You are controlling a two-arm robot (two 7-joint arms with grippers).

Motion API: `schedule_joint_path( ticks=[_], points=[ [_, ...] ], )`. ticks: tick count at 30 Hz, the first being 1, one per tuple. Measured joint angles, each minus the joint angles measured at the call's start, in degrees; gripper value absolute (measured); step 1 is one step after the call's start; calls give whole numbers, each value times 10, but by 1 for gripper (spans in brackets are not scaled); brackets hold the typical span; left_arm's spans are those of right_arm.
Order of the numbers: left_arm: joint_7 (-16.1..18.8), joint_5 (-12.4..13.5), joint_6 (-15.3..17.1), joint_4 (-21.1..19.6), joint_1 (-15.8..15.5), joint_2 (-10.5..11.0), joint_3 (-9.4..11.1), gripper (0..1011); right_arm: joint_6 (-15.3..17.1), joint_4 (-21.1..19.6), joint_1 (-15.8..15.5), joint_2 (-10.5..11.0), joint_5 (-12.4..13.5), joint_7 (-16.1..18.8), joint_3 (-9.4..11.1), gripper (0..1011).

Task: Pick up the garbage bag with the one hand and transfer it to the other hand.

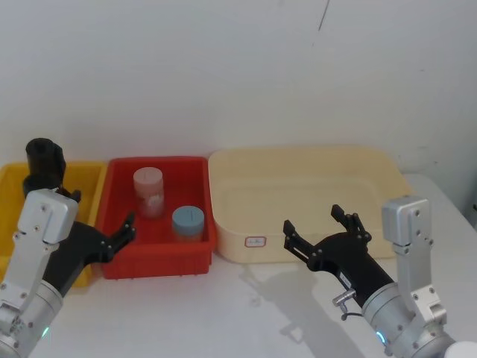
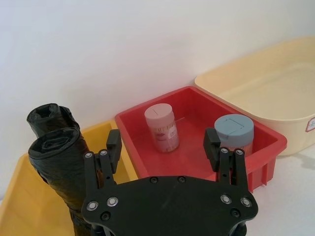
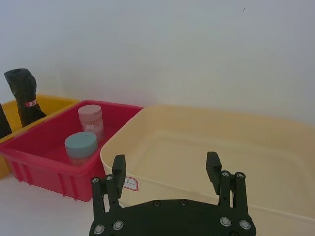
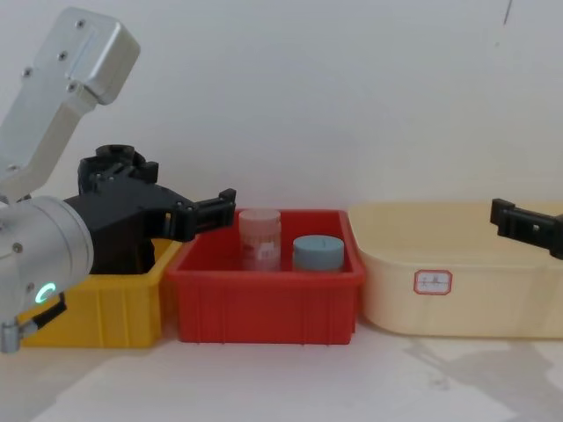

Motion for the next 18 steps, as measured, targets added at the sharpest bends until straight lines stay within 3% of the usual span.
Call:
schedule_joint_path(
  ticks=[18],
  points=[
    [0, 0, 0, 0, 0, 0, 0, 1002, 0, 0, 0, 0, 0, 0, 0, 999]
  ],
)
